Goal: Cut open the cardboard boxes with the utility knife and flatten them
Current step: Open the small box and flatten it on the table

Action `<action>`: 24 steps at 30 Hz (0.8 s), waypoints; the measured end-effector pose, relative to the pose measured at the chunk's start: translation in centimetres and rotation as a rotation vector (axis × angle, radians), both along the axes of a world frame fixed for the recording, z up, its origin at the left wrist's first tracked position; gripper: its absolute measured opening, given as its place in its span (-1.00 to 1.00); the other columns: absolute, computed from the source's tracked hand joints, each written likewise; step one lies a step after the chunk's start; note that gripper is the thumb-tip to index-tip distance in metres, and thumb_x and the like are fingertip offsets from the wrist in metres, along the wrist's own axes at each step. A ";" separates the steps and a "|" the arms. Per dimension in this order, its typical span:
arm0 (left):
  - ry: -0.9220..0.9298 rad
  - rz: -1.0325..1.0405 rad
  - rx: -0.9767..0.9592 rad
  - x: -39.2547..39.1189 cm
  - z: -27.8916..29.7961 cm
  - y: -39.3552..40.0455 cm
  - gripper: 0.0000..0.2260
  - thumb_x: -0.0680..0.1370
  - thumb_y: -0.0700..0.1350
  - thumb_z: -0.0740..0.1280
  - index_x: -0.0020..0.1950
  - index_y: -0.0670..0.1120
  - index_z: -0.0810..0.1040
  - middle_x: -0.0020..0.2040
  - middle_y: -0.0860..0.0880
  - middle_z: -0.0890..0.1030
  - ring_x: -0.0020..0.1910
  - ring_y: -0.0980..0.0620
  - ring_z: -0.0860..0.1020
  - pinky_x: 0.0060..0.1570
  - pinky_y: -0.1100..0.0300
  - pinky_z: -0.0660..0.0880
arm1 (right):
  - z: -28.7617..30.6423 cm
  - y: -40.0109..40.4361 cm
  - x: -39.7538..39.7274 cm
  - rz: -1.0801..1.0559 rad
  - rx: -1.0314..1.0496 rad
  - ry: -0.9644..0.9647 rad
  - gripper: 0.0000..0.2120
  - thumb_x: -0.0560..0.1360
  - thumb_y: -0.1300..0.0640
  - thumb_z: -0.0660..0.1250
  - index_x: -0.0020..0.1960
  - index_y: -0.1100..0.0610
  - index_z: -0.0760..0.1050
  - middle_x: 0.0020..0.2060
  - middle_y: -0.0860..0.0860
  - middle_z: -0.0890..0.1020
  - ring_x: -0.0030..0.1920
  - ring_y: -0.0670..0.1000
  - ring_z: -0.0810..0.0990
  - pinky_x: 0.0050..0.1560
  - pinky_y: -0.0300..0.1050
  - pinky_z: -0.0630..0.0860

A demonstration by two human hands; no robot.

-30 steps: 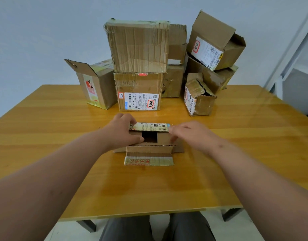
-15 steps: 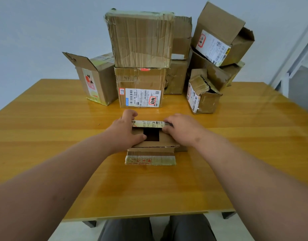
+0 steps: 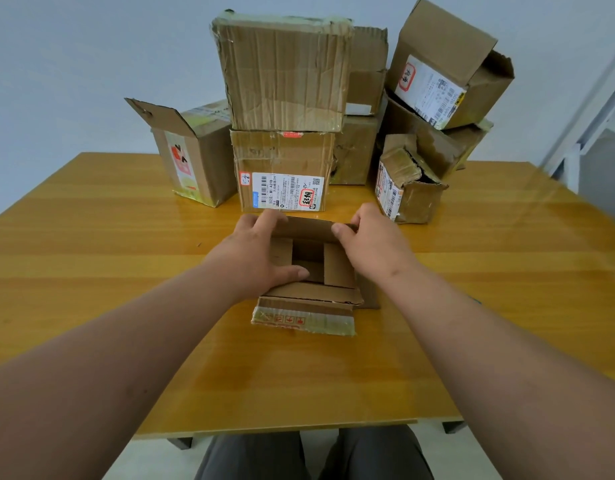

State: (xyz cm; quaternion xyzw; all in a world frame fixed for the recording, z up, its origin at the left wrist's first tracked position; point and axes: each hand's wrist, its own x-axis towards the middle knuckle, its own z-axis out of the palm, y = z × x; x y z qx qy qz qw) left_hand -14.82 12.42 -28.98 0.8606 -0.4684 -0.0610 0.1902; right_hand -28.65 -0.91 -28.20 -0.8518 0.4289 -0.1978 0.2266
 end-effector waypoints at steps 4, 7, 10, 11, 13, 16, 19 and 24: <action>-0.041 0.036 -0.015 -0.4 -0.1 -0.2 -0.19 0.25 0.37 0.46 0.37 0.22 0.15 0.34 0.01 0.35 0.12 -0.04 0.52 -0.20 0.15 0.42 | -0.2 1.6 0.3 0.016 0.094 0.004 -0.39 0.34 -0.16 0.54 0.08 0.00 0.19 -0.15 -0.05 0.46 -0.16 0.00 0.51 -0.37 -0.16 0.33; -0.052 0.037 -0.024 -0.5 0.2 -0.2 -0.23 0.28 0.29 0.49 0.35 0.21 0.17 0.32 0.01 0.38 -0.03 0.02 0.47 -0.27 0.19 0.41 | -0.3 2.1 0.6 0.019 0.137 0.075 -0.31 0.28 -0.08 0.60 0.09 -0.01 0.14 -0.01 0.04 0.46 -0.09 0.06 0.52 -0.34 -0.13 0.35; -0.061 0.020 -0.015 -0.5 0.5 -0.1 -0.32 0.35 0.19 0.45 0.36 0.19 0.18 0.26 0.00 0.40 -0.10 0.04 0.43 -0.36 0.25 0.33 | 0.5 1.6 0.5 0.024 0.224 0.077 -0.41 0.38 0.00 0.49 0.21 0.02 0.18 -0.09 -0.01 0.46 -0.22 -0.05 0.46 -0.37 -0.14 0.33; -0.054 0.009 -0.018 -0.4 0.6 0.0 -0.37 0.38 0.17 0.42 0.36 0.18 0.20 0.23 0.00 0.42 -0.11 0.05 0.44 -0.38 0.27 0.31 | 0.9 1.4 0.2 0.025 0.267 0.039 -0.41 0.43 0.02 0.44 0.31 0.04 0.19 -0.10 -0.06 0.46 -0.22 -0.08 0.44 -0.34 -0.15 0.33; 0.006 -0.007 -0.047 -0.1 0.8 0.2 -0.50 0.46 0.11 0.33 0.36 0.16 0.24 0.18 0.00 0.46 -0.12 0.05 0.47 -0.39 0.29 0.30 | 1.3 0.6 -0.8 -0.013 0.379 -0.065 -0.40 0.51 0.06 0.33 0.48 0.07 0.16 0.05 -0.02 0.48 -0.11 -0.05 0.45 -0.18 -0.14 0.37; 0.161 0.020 -0.139 0.5 1.1 0.3 -0.69 0.57 -0.03 0.19 0.31 0.13 0.30 0.16 -0.04 0.53 -0.18 0.05 0.51 -0.37 0.21 0.37 | 1.2 0.2 -2.2 -0.075 0.534 -0.157 -0.69 0.52 0.17 0.26 0.26 0.13 0.40 -0.06 0.04 0.50 -0.11 0.02 0.47 -0.09 -0.06 0.45; 0.201 0.032 -0.183 0.7 1.3 0.5 -0.60 0.60 -0.11 0.13 0.43 0.12 0.27 0.28 -0.08 0.50 -0.17 0.07 0.50 -0.36 0.22 0.36 | 1.0 0.6 -2.6 -0.041 0.571 -0.153 -0.92 0.44 0.27 0.28 -0.08 0.18 0.50 -0.22 0.12 0.51 -0.18 0.11 0.47 -0.15 -0.01 0.37; 0.285 0.066 -0.421 0.9 3.0 1.1 -0.49 0.57 -0.19 0.18 0.47 0.19 0.22 0.30 -0.01 0.44 -0.03 -0.04 0.55 -0.23 0.17 0.49 | 2.9 1.4 -2.6 0.057 0.459 -0.252 -0.98 0.46 0.25 0.38 -0.14 0.17 0.56 -0.26 0.04 0.58 -0.24 0.05 0.50 -0.27 -0.13 0.37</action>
